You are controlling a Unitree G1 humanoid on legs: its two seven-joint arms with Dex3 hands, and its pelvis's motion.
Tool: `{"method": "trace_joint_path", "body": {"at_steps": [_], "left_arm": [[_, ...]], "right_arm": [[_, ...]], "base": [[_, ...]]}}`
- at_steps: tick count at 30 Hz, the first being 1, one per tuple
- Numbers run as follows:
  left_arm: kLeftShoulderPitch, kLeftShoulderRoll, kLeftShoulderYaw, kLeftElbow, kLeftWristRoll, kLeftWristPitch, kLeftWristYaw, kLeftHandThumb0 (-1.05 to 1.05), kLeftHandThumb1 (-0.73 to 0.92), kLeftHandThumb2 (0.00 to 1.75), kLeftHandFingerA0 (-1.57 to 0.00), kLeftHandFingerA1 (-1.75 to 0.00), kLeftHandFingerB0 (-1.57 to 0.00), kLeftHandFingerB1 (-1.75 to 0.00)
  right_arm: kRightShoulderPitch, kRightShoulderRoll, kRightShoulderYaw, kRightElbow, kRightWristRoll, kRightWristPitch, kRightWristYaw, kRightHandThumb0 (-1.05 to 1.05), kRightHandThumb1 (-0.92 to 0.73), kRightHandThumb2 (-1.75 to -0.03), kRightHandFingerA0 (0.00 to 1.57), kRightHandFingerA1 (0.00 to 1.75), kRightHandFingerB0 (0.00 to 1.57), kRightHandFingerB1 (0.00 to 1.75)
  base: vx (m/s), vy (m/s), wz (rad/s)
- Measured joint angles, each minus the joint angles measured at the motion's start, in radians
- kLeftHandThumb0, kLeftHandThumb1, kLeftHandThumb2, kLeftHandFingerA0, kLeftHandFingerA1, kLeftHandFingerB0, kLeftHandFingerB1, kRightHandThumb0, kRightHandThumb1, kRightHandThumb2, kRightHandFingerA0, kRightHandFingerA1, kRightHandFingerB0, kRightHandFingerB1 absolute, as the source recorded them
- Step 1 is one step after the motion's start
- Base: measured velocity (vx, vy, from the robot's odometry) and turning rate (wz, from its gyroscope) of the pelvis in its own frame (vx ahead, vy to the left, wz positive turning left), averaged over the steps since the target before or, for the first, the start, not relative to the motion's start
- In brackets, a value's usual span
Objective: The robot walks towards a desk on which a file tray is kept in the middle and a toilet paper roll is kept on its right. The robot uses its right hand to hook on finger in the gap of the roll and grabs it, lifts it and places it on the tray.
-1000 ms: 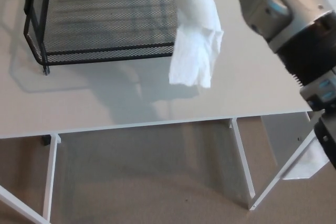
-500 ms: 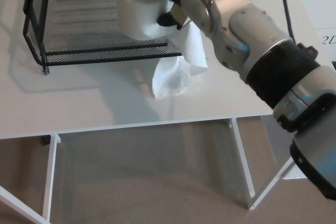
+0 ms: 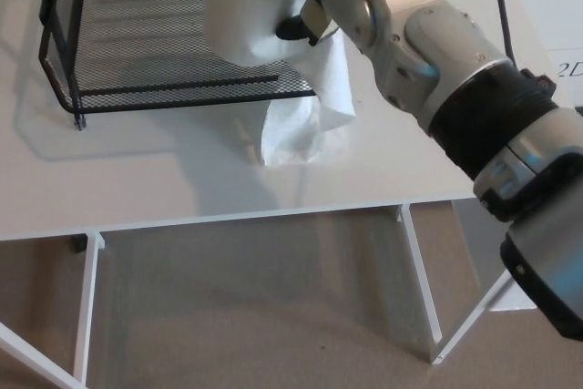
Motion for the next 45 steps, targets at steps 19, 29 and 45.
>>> {"method": "trace_joint_path", "body": {"at_steps": [19,29,45], "left_arm": [[-0.004,0.001,-0.013,0.011,0.013,0.0,0.001,-1.05,0.92,0.9,-0.32,-0.92,-0.07,-0.86],[0.002,0.001,-0.01,0.017,0.015,0.0,0.002,-1.05,0.92,0.87,-0.3,-0.86,-0.1,-0.8],[0.024,0.001,-0.006,0.026,0.014,0.0,0.002,-1.05,0.92,0.84,-0.34,-0.89,-0.08,-0.76]], "right_arm": [[-0.179,-0.001,0.042,0.088,0.0,0.001,0.248,-0.83,-0.5,-0.96,0.06,0.63,0.01,0.45],[-0.244,-0.076,-0.049,0.014,0.041,-0.005,0.363,-0.98,-0.59,-0.9,0.07,0.54,0.05,0.31],[-0.228,-0.506,-0.426,-0.339,0.227,-0.014,0.557,-0.86,-0.57,-1.01,0.0,0.47,0.0,0.29]], "base": [[0.0,0.0,0.0],[0.0,0.0,0.0],[0.0,0.0,0.0]]}}
